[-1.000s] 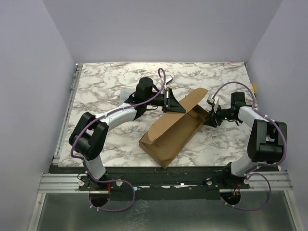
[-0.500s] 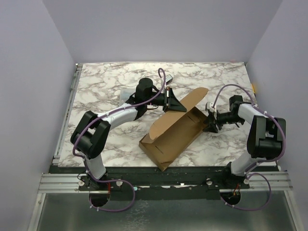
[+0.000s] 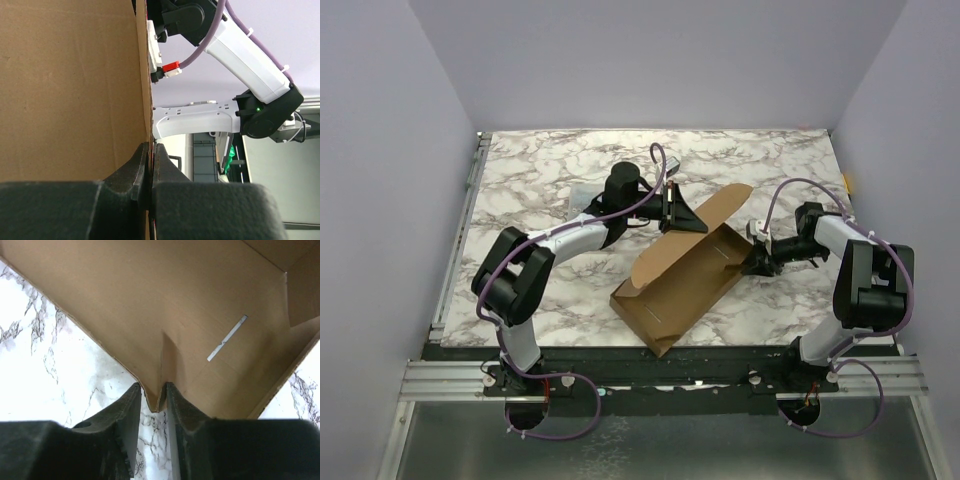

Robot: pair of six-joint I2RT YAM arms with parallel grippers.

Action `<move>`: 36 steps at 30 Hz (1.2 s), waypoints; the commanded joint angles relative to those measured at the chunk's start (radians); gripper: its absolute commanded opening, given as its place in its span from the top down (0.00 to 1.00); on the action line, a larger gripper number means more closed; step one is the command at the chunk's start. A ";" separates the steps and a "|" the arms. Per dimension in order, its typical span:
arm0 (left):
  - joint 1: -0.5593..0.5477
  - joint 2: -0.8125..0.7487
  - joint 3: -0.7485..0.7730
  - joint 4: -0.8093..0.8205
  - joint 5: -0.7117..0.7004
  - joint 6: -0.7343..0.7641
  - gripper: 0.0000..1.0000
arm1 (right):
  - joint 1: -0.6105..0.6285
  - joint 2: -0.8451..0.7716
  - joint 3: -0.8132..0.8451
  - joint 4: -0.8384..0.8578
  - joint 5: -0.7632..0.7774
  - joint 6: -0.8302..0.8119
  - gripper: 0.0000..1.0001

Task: Fold the paper box
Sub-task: Fold the paper box at the center of the board.

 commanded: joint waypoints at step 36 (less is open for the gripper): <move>-0.006 0.036 0.056 0.044 0.056 0.002 1.00 | 0.032 0.081 0.078 -0.131 0.122 -0.106 0.70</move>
